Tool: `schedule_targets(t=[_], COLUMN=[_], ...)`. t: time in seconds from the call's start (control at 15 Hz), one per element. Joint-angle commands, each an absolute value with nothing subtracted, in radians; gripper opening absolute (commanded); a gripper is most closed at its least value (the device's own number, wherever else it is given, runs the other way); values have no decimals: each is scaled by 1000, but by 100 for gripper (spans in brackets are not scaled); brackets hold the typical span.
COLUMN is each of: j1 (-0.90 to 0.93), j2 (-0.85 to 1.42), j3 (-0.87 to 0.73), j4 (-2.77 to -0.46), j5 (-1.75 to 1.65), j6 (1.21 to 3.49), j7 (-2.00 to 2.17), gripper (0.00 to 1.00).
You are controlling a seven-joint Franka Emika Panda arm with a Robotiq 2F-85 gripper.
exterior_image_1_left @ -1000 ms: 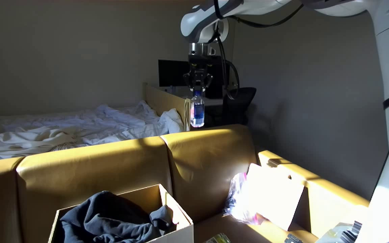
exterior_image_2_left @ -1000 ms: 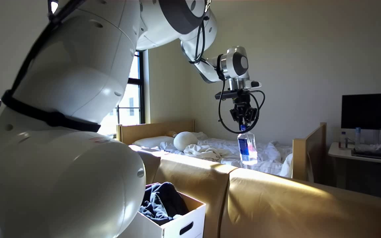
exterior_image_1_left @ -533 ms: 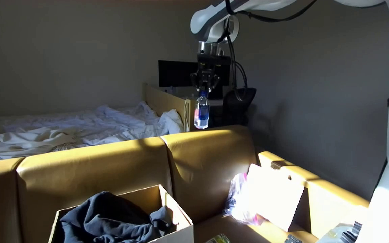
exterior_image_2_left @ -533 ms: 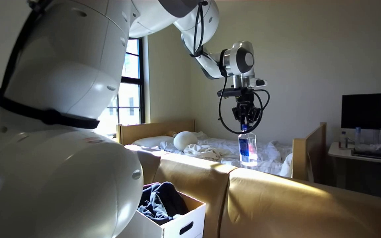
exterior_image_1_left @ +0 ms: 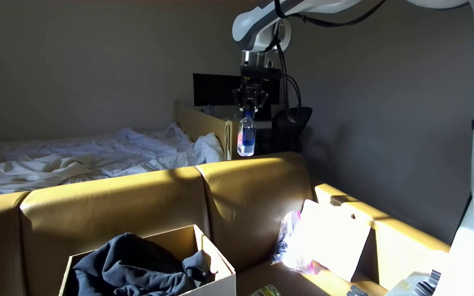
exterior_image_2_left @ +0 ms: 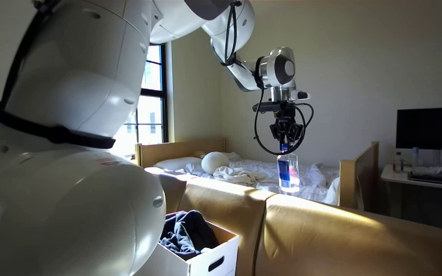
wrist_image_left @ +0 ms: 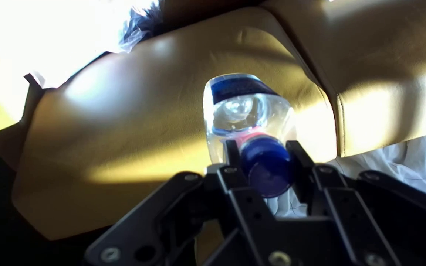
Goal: Pick up the bottle from the box and put it on the sofa
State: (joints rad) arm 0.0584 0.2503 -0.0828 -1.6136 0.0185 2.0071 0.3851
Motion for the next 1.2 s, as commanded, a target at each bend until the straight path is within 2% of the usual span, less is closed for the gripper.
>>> schedule_targets(t=[0.0,0.27,0.6,0.93,1.13], j1=[7,-78,-179,-202,-199], j2=[246,260,266,249,249], j3=[-101,-153,-229,-330,-373], j4=[-1553,-1438,-1414,-1547,-1618], j5=[-4,1,-36,-193,-276], j6=[1998,1952,1910,2237,2324], j7=[366,328,327,378,527], gripper=[16,15,15,16,16])
